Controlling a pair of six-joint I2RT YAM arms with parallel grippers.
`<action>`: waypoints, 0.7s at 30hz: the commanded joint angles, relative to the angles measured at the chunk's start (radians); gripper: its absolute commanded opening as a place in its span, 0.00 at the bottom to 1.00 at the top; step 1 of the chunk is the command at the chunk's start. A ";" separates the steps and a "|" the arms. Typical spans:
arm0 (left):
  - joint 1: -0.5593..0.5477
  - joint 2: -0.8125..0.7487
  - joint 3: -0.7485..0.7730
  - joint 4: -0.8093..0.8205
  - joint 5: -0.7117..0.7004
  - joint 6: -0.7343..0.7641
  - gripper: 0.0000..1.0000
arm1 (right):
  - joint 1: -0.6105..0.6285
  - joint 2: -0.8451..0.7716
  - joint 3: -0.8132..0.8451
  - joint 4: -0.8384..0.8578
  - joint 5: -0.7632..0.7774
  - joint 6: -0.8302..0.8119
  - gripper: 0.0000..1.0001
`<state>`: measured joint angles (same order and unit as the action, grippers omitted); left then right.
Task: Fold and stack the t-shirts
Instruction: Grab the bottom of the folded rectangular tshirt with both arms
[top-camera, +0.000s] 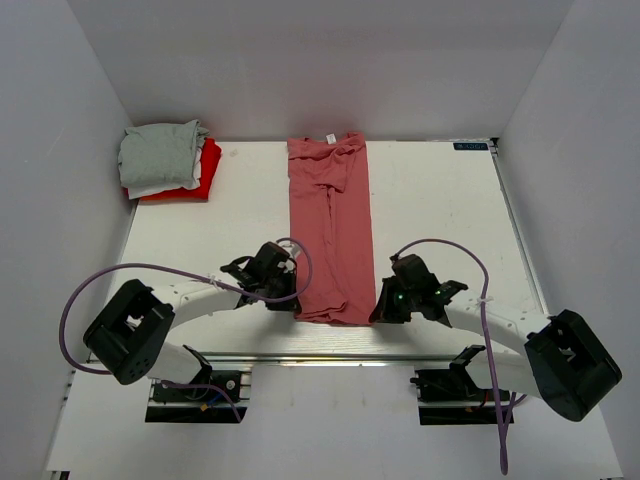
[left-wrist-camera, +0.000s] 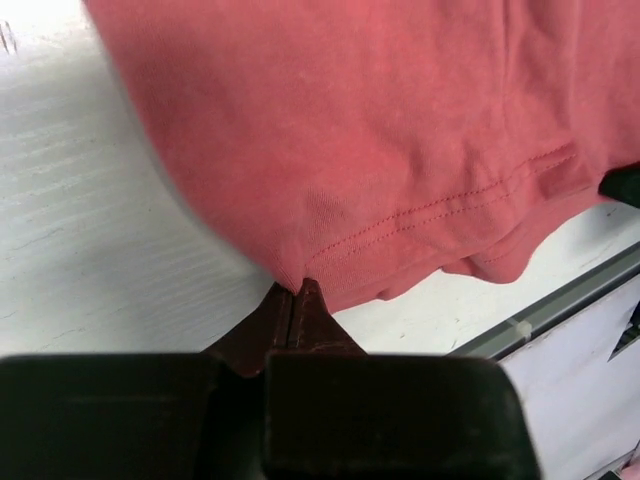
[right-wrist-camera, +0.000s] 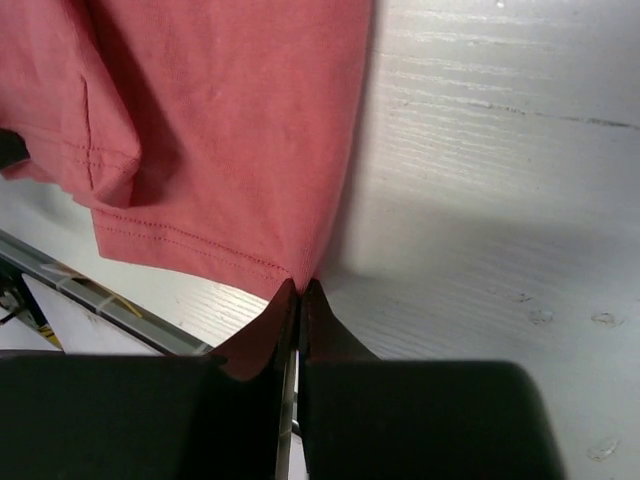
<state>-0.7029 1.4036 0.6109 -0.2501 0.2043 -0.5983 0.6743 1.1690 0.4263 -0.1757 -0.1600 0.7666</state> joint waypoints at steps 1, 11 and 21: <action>-0.004 -0.034 0.068 -0.011 -0.014 0.002 0.00 | 0.001 0.012 0.048 0.015 -0.003 -0.032 0.00; 0.019 0.016 0.340 -0.169 0.024 -0.008 0.00 | -0.015 0.043 0.353 -0.139 0.140 -0.135 0.00; 0.172 0.265 0.656 -0.327 -0.063 0.014 0.00 | -0.113 0.346 0.687 -0.189 0.270 -0.234 0.00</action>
<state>-0.5724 1.6478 1.1984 -0.5194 0.1669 -0.5983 0.5953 1.4471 1.0176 -0.3370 0.0544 0.5880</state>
